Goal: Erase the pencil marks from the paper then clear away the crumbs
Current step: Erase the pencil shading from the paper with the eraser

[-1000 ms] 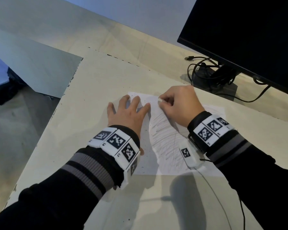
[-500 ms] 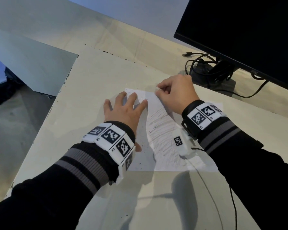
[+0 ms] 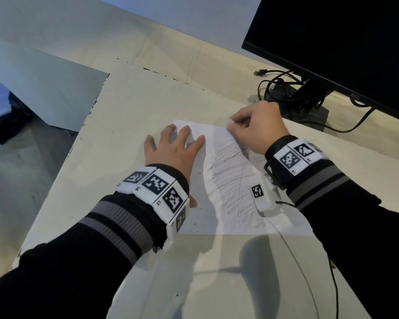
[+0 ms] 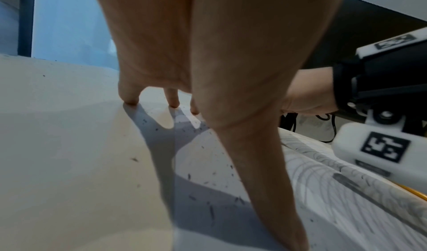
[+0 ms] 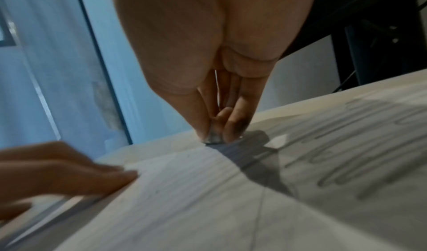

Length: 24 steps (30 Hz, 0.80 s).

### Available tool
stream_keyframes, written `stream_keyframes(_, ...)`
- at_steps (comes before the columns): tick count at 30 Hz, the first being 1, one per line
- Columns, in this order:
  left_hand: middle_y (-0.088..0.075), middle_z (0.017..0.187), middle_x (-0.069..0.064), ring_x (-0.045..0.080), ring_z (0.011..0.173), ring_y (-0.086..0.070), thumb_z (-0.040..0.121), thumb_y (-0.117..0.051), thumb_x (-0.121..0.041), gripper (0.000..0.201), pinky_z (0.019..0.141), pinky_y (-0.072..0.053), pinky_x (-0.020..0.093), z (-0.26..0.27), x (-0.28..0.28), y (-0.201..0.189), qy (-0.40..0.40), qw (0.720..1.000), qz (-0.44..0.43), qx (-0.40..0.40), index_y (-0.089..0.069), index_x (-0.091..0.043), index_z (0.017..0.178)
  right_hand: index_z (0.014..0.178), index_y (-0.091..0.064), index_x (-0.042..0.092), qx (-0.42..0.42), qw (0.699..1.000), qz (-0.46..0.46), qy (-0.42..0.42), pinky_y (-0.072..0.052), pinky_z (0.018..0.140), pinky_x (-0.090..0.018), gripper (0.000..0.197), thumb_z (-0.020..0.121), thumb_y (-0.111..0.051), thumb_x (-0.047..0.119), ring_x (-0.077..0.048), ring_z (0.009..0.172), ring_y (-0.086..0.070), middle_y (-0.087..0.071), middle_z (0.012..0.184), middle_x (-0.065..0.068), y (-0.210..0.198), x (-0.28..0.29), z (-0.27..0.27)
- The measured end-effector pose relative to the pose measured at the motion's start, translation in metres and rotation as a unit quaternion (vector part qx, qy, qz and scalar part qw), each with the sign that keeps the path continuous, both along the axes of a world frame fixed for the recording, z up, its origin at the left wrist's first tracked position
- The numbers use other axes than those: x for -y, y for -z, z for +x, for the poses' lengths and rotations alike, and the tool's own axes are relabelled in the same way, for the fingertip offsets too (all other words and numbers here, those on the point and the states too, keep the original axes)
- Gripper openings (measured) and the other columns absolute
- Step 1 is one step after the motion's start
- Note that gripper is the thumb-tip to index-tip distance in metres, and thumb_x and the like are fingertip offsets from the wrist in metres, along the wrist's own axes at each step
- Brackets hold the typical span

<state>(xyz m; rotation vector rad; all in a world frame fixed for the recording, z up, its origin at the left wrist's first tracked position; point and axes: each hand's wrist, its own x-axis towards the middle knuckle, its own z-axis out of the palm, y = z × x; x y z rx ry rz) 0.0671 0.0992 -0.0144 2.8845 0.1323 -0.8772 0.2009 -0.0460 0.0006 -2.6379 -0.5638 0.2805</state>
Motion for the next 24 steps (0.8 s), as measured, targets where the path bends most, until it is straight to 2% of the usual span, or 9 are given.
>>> stream_keyframes(2, 0.011, 0.161, 0.003, 0.033, 0.149, 0.010, 0.059, -0.083, -0.066, 0.138, 0.118, -0.012, 0.062, 0.000, 0.001, 0.000, 0.000, 1.000, 0.000, 0.002, 0.012, -0.033, 0.154, 0.099, -0.076, 0.012, -0.001, 1.000, 0.008, -0.002, -0.050, 0.073, -0.008, 0.017, 0.085, -0.073, 0.020, 0.004, 0.066, -0.058, -0.060, 0.070, 0.015, -0.002, 0.001, 0.001)
stream_keyframes(5, 0.011, 0.161, 0.003, 0.033, 0.149, 0.010, 0.059, -0.082, -0.066, 0.138, 0.118, -0.012, 0.062, 0.000, 0.000, 0.000, -0.003, 1.000, -0.002, 0.003, 0.012, -0.033, 0.154, 0.092, -0.078, 0.018, -0.015, 0.998, -0.002, -0.065, -0.050, 0.072, -0.007, 0.010, 0.084, -0.073, 0.022, 0.000, 0.068, -0.062, -0.067, 0.072, 0.013, 0.002, 0.002, -0.012)
stream_keyframes(7, 0.011, 0.161, 0.003, 0.033, 0.149, 0.010, 0.059, -0.083, -0.066, 0.138, 0.118, -0.011, 0.062, 0.000, 0.000, 0.000, -0.003, 1.000, -0.008, 0.002, 0.012, -0.033, 0.154, 0.091, -0.078, 0.017, -0.002, 0.999, -0.007, -0.042, -0.047, 0.073, -0.004, 0.010, 0.084, -0.073, 0.022, 0.001, 0.066, -0.060, -0.065, 0.069, 0.014, 0.003, 0.006, -0.009)
stream_keyframes(10, 0.011, 0.161, 0.002, 0.033, 0.149, 0.010, 0.059, -0.083, -0.066, 0.138, 0.118, -0.011, 0.062, 0.001, 0.000, -0.001, -0.003, 1.000, -0.007, 0.003, 0.011, -0.033, 0.154, 0.094, -0.077, 0.014, 0.001, 1.000, -0.003, 0.001, -0.048, 0.081, -0.009, 0.012, 0.085, -0.073, 0.021, 0.000, 0.069, -0.058, -0.061, 0.069, 0.013, 0.002, 0.006, -0.002)
stream_keyframes(12, 0.011, 0.161, 0.003, 0.033, 0.149, 0.010, 0.059, -0.083, -0.066, 0.138, 0.118, -0.011, 0.062, 0.001, 0.001, 0.000, -0.002, 1.000, -0.006, 0.003, 0.012, -0.033, 0.154, 0.090, -0.077, 0.017, -0.003, 0.999, -0.005, -0.038, -0.044, 0.076, 0.000, 0.008, 0.085, -0.073, 0.021, 0.000, 0.069, -0.059, -0.063, 0.072, 0.012, 0.004, 0.004, -0.010)
stream_keyframes(13, 0.011, 0.161, 0.003, 0.033, 0.149, 0.010, 0.059, -0.083, -0.066, 0.138, 0.118, -0.012, 0.062, 0.000, 0.001, 0.000, -0.001, 1.000, -0.004, 0.004, 0.012, -0.033, 0.154, 0.089, -0.078, 0.018, 0.000, 0.998, -0.005, -0.061, -0.044, 0.073, 0.000, 0.008, 0.084, -0.073, 0.021, 0.001, 0.067, -0.059, -0.064, 0.072, 0.013, 0.005, 0.004, -0.015)
stream_keyframes(15, 0.011, 0.161, 0.003, 0.033, 0.149, 0.010, 0.059, -0.082, -0.066, 0.138, 0.118, -0.012, 0.062, 0.000, 0.000, 0.001, -0.001, 1.000, 0.000, 0.004, 0.013, -0.033, 0.154, 0.091, -0.078, 0.018, 0.011, 0.998, -0.010, -0.059, -0.048, 0.074, -0.007, 0.010, 0.084, -0.073, 0.023, 0.001, 0.066, -0.059, -0.063, 0.070, 0.014, 0.006, 0.004, -0.014)
stream_keyframes(18, 0.011, 0.160, 0.002, 0.033, 0.149, 0.010, 0.058, -0.082, -0.067, 0.139, 0.118, -0.013, 0.061, 0.000, 0.000, 0.001, 0.003, 1.000, 0.003, 0.003, 0.013, -0.033, 0.153, 0.096, -0.078, 0.014, 0.034, 0.999, -0.016, -0.028, -0.051, 0.084, -0.019, 0.014, 0.085, -0.071, 0.022, -0.006, 0.073, -0.059, -0.062, 0.071, 0.009, 0.003, 0.006, -0.003)
stream_keyframes(24, 0.010, 0.160, 0.002, 0.033, 0.149, 0.008, 0.058, -0.083, -0.067, 0.139, 0.118, -0.015, 0.061, 0.000, 0.000, 0.001, 0.002, 1.000, 0.008, 0.006, 0.012, -0.034, 0.153, 0.093, -0.076, 0.016, 0.046, 0.984, -0.043, -0.166, -0.046, 0.076, -0.022, 0.011, 0.087, -0.071, 0.024, -0.010, 0.076, -0.056, -0.064, 0.081, 0.007, 0.007, 0.011, -0.016)
